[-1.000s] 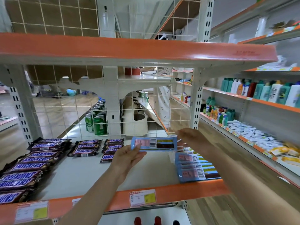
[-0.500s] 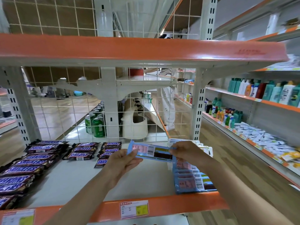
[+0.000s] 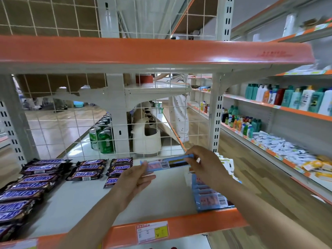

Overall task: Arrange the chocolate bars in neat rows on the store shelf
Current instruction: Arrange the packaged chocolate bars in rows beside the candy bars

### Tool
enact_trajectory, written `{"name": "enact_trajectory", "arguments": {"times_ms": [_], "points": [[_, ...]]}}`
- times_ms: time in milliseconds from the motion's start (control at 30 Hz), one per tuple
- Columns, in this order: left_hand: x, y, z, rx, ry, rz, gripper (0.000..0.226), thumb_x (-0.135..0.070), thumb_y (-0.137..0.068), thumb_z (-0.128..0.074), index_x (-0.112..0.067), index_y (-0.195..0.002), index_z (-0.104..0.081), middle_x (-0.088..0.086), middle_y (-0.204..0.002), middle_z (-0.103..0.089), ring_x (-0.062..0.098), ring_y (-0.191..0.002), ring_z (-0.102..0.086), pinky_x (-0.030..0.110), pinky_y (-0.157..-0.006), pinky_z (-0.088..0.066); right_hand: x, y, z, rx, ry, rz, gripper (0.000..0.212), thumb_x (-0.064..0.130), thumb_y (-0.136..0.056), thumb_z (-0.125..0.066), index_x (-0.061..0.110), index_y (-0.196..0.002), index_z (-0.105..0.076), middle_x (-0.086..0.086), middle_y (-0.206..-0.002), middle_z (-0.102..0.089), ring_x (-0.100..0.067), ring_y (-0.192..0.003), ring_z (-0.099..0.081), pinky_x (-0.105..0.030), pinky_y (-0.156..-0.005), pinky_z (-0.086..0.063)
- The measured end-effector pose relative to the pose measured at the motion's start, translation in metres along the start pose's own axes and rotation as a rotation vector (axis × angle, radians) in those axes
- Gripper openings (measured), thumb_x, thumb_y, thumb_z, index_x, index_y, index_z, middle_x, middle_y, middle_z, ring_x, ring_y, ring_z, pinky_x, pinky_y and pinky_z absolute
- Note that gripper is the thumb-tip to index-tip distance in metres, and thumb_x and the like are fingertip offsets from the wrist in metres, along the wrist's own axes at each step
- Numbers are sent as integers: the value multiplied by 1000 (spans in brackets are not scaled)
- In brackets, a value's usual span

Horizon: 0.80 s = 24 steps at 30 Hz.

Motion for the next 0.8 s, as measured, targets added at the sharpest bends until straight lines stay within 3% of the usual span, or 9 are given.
{"name": "enact_trajectory", "arguments": {"times_ms": [67, 133, 167, 267, 367, 500, 600, 700, 800], "points": [[1, 3, 7, -45, 39, 54, 40, -39, -90, -51, -2, -103, -59, 14, -100, -69, 26, -91, -67, 32, -81, -51, 30, 5, 11, -184, 276, 266, 13, 21, -90, -52, 15, -86, -63, 1, -79, -60, -19, -70, -57, -26, -62, -41], [3, 6, 11, -67, 92, 112, 47, -46, -92, -46, 0, -103, -55, 18, -99, -68, 28, -89, -66, 34, -79, -51, 55, 18, 12, -329, 509, 531, 8, 9, -78, -60, 15, -80, -65, 0, -73, -61, -21, -63, -57, -26, -59, -37], [3, 7, 13, -63, 115, 132, 51, -48, -92, -44, 1, -103, -55, 19, -97, -68, 28, -88, -66, 35, -79, -51, 64, 25, 9, -365, 569, 629, 16, 1, -76, -56, 13, -82, -65, -2, -74, -63, -22, -63, -58, -29, -61, -38], [3, 11, 13, -18, 162, 172, 56, -51, -92, -42, 2, -102, -56, 21, -88, -71, 29, -81, -68, 37, -73, -56, 82, 44, 4, -412, 616, 844, 26, -3, -91, -34, 8, -96, -57, -6, -82, -68, -24, -68, -62, -33, -63, -48], [1, 16, 12, -15, 196, 167, 36, -37, -94, -48, -3, -97, -58, 22, -76, -71, 30, -75, -67, 34, -62, -59, 88, 56, -5, -388, 636, 970, 15, 0, -93, -41, 6, -98, -54, -7, -87, -71, -22, -74, -66, -31, -63, -52], [-2, 18, 14, -52, 237, 102, 11, -6, -93, -51, 2, -87, -57, 17, -59, -67, 21, -51, -67, 31, -51, -58, 84, 59, -9, -392, 638, 990, 13, 2, -93, -44, 7, -99, -54, -8, -91, -72, -21, -83, -68, -32, -69, -53], [-5, 17, 16, -77, 232, 53, 11, -4, -92, -51, 2, -85, -57, 16, -58, -67, 19, -52, -68, 30, -55, -59, 75, 53, -11, -378, 635, 900, 20, 1, -95, -38, 8, -103, -54, -8, -98, -71, -22, -91, -66, -32, -76, -49], [-9, 16, 16, -86, 232, 7, 11, -6, -91, -53, -1, -82, -57, 15, -60, -68, 17, -53, -68, 30, -62, -58, 63, 41, -4, -384, 574, 720, 41, -8, -87, -24, 11, -109, -52, -10, -105, -70, -23, -100, -57, -31, -84, -42], [-12, 18, 16, -97, 224, -35, 12, -7, -91, -53, -4, -80, -57, 14, -59, -68, 14, -51, -67, 27, -65, -58, 40, 25, 7, -388, 421, 467, 56, -12, -66, -45, 15, -114, -52, -9, -108, -67, -19, -101, -50, -26, -85, -37]]}}
Point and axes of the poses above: each hand's wrist, its own y-axis away from the middle knuckle, its own z-axis out of the back of the hand, x = y × z, the point moved 9 cm from there along -y, towards the middle knuckle
